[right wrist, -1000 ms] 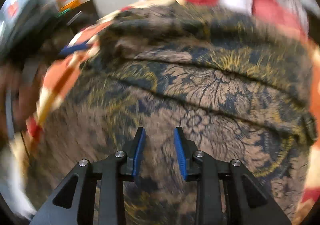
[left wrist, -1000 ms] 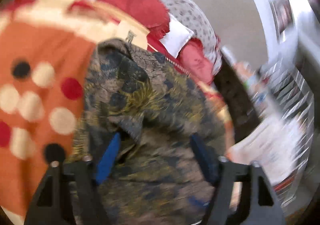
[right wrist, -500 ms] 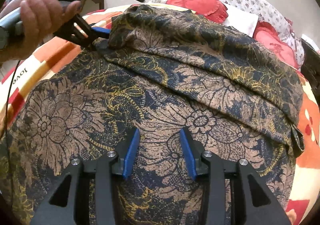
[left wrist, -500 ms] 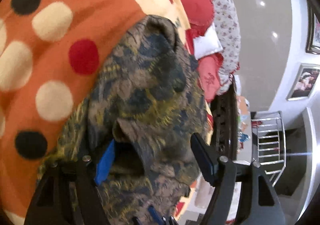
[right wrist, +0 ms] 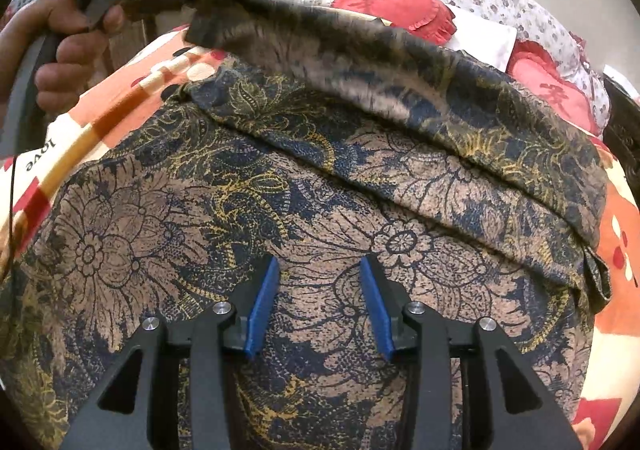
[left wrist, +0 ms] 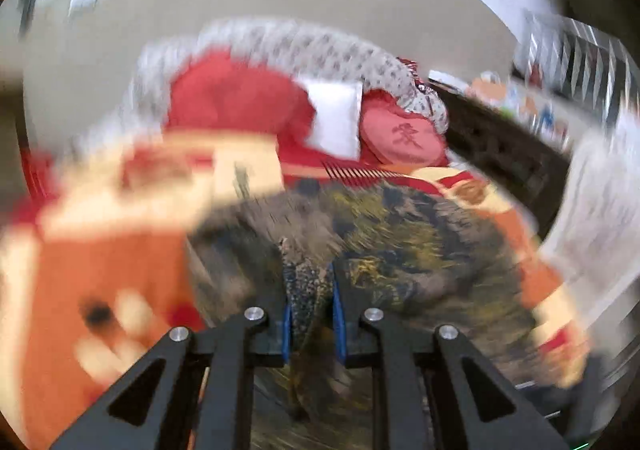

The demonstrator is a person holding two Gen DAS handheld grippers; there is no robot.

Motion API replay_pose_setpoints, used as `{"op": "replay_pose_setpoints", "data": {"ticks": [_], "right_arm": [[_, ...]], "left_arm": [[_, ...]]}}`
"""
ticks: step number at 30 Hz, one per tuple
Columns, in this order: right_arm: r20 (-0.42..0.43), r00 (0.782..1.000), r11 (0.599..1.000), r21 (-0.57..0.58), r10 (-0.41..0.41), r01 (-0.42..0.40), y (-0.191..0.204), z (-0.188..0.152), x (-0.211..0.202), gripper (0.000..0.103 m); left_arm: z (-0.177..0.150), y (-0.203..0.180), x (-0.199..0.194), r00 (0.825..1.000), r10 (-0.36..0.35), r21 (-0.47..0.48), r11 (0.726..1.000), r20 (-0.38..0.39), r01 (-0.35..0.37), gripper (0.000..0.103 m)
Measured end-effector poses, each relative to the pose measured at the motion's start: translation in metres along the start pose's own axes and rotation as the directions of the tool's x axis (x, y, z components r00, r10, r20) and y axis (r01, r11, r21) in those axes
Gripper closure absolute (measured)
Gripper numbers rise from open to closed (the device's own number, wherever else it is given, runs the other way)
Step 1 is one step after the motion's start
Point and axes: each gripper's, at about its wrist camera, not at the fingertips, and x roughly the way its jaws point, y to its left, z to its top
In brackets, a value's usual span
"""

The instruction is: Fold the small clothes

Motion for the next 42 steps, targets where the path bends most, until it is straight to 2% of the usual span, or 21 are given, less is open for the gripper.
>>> {"op": "replay_pose_setpoints", "data": {"ticks": [2, 4, 5, 7, 11, 13, 15, 17, 19, 20, 22, 23, 27, 28, 29, 30, 35, 39, 40, 41, 42], "right_arm": [[-0.001, 1.0, 1.0, 0.007, 0.006, -0.006, -0.003, 0.002, 0.002, 0.053], [-0.001, 1.0, 1.0, 0.009, 0.009, -0.009, -0.004, 0.003, 0.002, 0.053], [-0.002, 1.0, 1.0, 0.01, 0.01, -0.01, -0.006, 0.004, 0.003, 0.053], [-0.001, 1.0, 1.0, 0.013, 0.014, -0.014, -0.008, 0.005, 0.003, 0.053], [0.0, 1.0, 1.0, 0.016, 0.017, -0.017, -0.009, 0.005, 0.003, 0.053], [0.0, 1.0, 1.0, 0.02, 0.023, -0.023, -0.01, 0.005, 0.003, 0.053], [-0.003, 0.999, 0.998, 0.038, 0.054, -0.054, -0.013, 0.006, 0.004, 0.046], [-0.013, 0.994, 0.992, 0.067, 0.11, -0.109, -0.019, 0.01, 0.003, 0.04], [-0.038, 0.99, 0.984, 0.119, 0.138, -0.133, -0.03, 0.023, -0.005, 0.051], [0.01, 0.993, 0.98, 0.157, 0.122, -0.122, -0.042, 0.033, -0.018, 0.064], [0.118, 0.993, 0.972, 0.23, 0.022, -0.049, -0.07, 0.047, -0.04, 0.064], [0.133, 0.991, 0.961, 0.277, -0.025, -0.013, -0.09, 0.05, -0.045, 0.064], [-0.011, 0.997, 0.913, 0.4, -0.079, 0.077, -0.176, 0.032, -0.019, 0.065], [-0.017, 0.998, 0.912, 0.406, -0.064, 0.066, -0.191, 0.023, -0.014, 0.074], [0.004, 0.999, 0.914, 0.403, -0.048, 0.042, -0.204, 0.014, -0.015, 0.096], [0.006, 0.999, 0.912, 0.409, -0.046, 0.039, -0.215, 0.007, -0.018, 0.102], [-0.052, 0.996, 0.903, 0.421, -0.065, 0.081, -0.231, 0.019, -0.029, 0.098], [0.116, 0.99, 0.892, 0.451, -0.076, 0.016, -0.238, 0.064, -0.047, 0.091], [0.127, 0.988, 0.889, 0.457, -0.088, 0.02, -0.239, 0.072, -0.042, 0.089], [0.113, 0.988, 0.886, 0.463, -0.104, 0.04, -0.243, 0.08, -0.03, 0.084], [0.046, 0.992, 0.881, 0.465, -0.119, 0.084, -0.247, 0.084, -0.01, 0.079]], "left_arm": [[0.0, -0.005, 0.01, 0.997, 0.076, 0.099, 0.992, 0.034, -0.079, 0.078], [-0.004, -0.002, 0.034, 0.984, 0.181, 0.152, 0.972, -0.002, -0.179, 0.067], [-0.006, 0.007, 0.054, 0.967, 0.245, 0.147, 0.961, -0.07, -0.233, 0.051], [-0.012, 0.023, 0.074, 0.936, 0.308, 0.128, 0.949, -0.171, -0.289, 0.038], [-0.01, 0.031, 0.049, 0.924, 0.36, 0.02, 0.933, -0.129, -0.36, 0.035], [-0.009, 0.025, 0.036, 0.943, 0.318, -0.039, 0.945, -0.1, -0.323, 0.035], [-0.011, 0.006, 0.031, 0.972, 0.216, -0.079, 0.972, -0.089, -0.223, 0.035], [-0.017, -0.012, 0.04, 0.98, 0.168, -0.065, 0.982, -0.108, -0.175, 0.035], [-0.026, -0.017, 0.054, 0.974, 0.175, -0.049, 0.982, -0.144, -0.184, 0.035], [-0.033, -0.021, 0.065, 0.966, 0.192, -0.047, 0.978, -0.175, -0.203, 0.035], [-0.051, -0.012, 0.082, 0.941, 0.235, -0.045, 0.966, -0.243, -0.253, 0.035], [-0.057, -0.007, 0.081, 0.948, 0.227, -0.063, 0.967, -0.224, -0.247, 0.033], [-0.061, 0.013, 0.075, 0.961, 0.17, -0.165, 0.964, -0.217, -0.208, 0.033], [-0.063, 0.015, 0.074, 0.963, 0.164, -0.181, 0.962, -0.214, -0.204, 0.035], [-0.063, 0.016, 0.073, 0.964, 0.163, -0.191, 0.96, -0.209, -0.203, 0.035], [-0.061, 0.016, 0.076, 0.963, 0.168, -0.186, 0.96, -0.211, -0.209, 0.035], [-0.061, 0.016, 0.083, 0.958, 0.183, -0.181, 0.957, -0.223, -0.225, 0.032], [-0.064, 0.014, 0.087, 0.954, 0.192, -0.171, 0.957, -0.23, -0.234, 0.031], [-0.065, 0.014, 0.087, 0.954, 0.194, -0.169, 0.957, -0.23, -0.235, 0.031], [-0.065, 0.014, 0.088, 0.954, 0.191, -0.171, 0.957, -0.231, -0.233, 0.031], [-0.065, 0.015, 0.088, 0.954, 0.189, -0.173, 0.957, -0.231, -0.232, 0.031]]}}
